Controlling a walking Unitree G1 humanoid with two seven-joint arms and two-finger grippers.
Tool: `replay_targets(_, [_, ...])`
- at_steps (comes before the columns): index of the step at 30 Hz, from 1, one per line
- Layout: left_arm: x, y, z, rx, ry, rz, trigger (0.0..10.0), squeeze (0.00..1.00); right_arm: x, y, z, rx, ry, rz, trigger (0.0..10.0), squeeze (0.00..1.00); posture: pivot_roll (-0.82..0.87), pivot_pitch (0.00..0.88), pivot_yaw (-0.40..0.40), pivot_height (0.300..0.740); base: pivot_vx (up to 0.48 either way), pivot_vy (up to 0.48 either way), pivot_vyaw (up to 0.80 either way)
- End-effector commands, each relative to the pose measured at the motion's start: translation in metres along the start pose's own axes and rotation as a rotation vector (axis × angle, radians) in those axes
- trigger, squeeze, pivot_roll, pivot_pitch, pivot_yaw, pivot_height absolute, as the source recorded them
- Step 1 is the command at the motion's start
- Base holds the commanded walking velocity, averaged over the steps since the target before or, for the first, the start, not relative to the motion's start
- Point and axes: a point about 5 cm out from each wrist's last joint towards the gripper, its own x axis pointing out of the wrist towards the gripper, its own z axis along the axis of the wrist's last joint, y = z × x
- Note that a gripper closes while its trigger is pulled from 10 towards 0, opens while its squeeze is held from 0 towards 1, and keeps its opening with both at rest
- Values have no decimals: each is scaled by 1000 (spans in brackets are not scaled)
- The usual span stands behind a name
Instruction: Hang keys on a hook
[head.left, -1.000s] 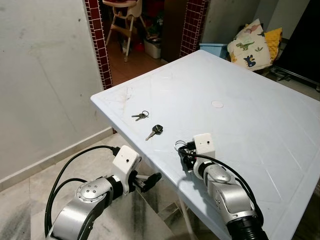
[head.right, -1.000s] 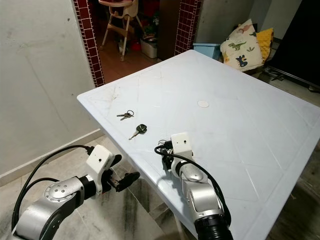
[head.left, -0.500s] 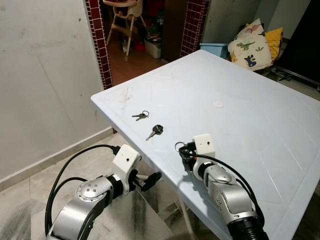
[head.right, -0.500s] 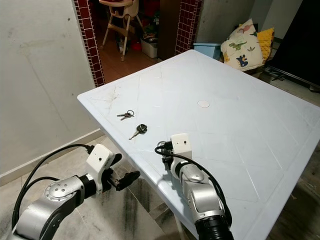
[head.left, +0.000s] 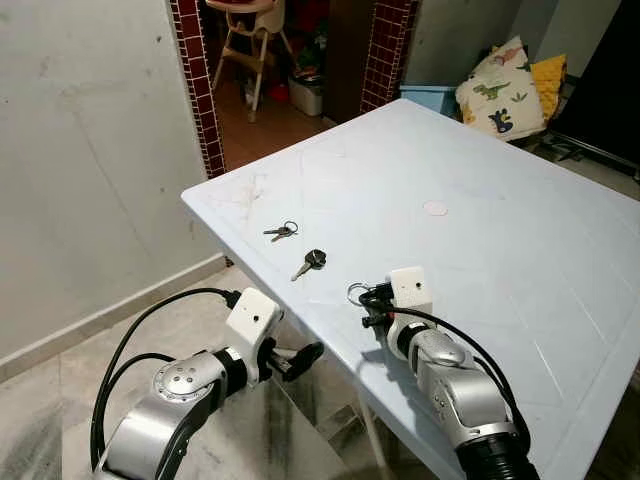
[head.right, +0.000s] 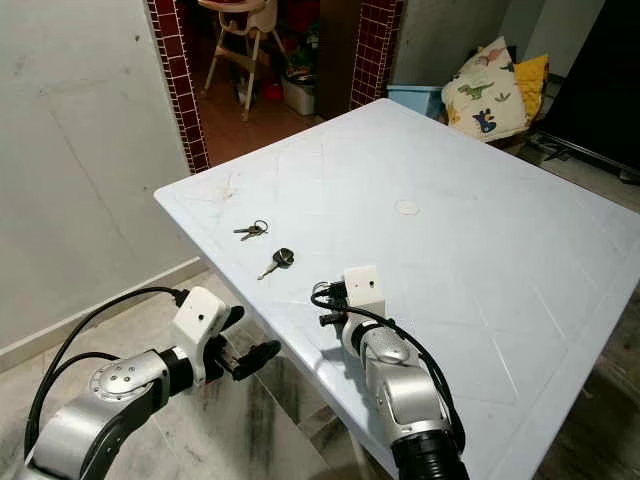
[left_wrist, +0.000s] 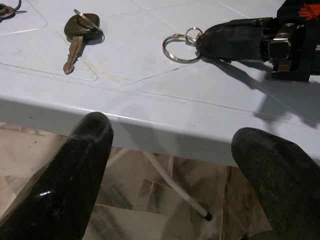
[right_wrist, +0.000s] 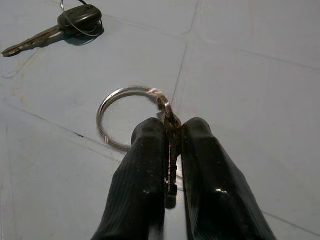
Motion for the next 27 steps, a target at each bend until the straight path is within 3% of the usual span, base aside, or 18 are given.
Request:
replay_targets(1, [2, -1, 2, 17, -1, -11, 10000, 0, -1, -4, -15, 13, 75, -14, 0, 0, 134, 0, -33, 740, 0, 0, 0])
replay_targets(15, [3, 0, 4, 22, -11, -3, 10000, 0, -1, -4, -13, 28, 52, -29, 0, 0, 138, 0, -31, 740, 0, 0, 0])
replay_targets(23, [4, 2, 6, 25, -25, 13, 10000, 0, -2, -16, 15, 82, -111, -123, 0, 0, 138, 0, -32, 740, 0, 0, 0])
replay_targets(24, [4, 2, 7, 27, -27, 15, 10000, 0, -2, -20, 21, 18, -149, -154, 0, 0, 138, 0, -32, 740, 0, 0, 0])
replay_targets(25, [4, 2, 7, 27, -27, 15, 10000, 0, -2, -20, 21, 18, -149, -154, 0, 0, 138, 0, -32, 740, 0, 0, 0])
replay_targets(26, [4, 2, 7, 28, -28, 18, 10000, 0, -4, -22, 30, -193, -188, -191, 0, 0, 138, 0, -32, 740, 0, 0, 0])
replay_targets(27, [4, 2, 7, 29, -29, 19, 10000, 0, -4, -22, 32, -266, -202, -201, 0, 0, 138, 0, -32, 740, 0, 0, 0])
